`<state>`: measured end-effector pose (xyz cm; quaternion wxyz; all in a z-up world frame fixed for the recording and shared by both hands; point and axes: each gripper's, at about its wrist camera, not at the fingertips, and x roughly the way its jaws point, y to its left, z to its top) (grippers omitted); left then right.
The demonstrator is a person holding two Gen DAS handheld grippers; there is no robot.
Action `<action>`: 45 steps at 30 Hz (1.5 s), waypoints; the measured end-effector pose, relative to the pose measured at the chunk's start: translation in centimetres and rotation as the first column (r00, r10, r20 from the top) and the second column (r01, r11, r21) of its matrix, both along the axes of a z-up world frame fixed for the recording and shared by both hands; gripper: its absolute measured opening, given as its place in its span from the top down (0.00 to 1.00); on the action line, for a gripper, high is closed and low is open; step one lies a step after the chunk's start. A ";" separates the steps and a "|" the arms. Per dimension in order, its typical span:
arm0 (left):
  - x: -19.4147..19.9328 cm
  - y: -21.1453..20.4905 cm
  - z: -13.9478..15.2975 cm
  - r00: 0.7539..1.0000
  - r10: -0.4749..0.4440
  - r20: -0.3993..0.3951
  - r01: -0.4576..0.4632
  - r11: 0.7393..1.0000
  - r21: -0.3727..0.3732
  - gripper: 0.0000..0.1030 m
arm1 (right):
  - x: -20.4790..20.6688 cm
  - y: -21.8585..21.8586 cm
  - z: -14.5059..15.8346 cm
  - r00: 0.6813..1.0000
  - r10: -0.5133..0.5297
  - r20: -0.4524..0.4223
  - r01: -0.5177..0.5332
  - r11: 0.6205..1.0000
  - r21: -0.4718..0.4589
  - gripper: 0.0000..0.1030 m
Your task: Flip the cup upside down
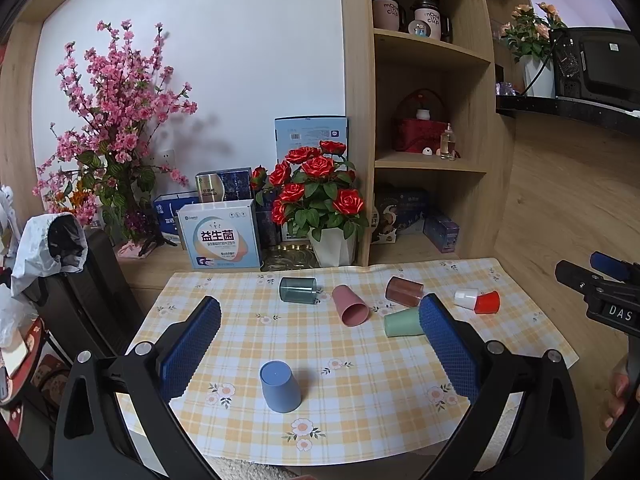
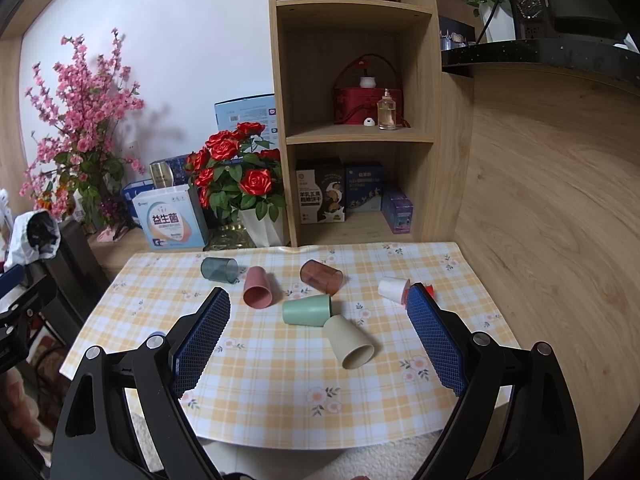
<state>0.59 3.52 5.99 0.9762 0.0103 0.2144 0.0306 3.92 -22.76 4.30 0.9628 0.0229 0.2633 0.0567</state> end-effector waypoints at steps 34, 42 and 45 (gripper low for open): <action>0.2 -0.2 -0.3 1.000 -0.006 -0.009 0.006 1.000 -0.023 0.06 | -0.3 0.4 -0.6 1.000 0.004 -0.009 -0.004 1.000 -0.002 0.16; 0.2 -0.2 -0.3 1.000 -0.006 -0.011 0.006 1.000 -0.023 0.06 | -0.5 0.7 -1.2 1.000 0.007 -0.016 -0.007 1.000 -0.003 0.16; 0.1 -0.2 -0.3 1.000 -0.007 -0.011 0.006 1.000 -0.023 0.06 | -0.5 0.7 -1.3 1.000 0.006 -0.017 -0.006 1.000 -0.003 0.16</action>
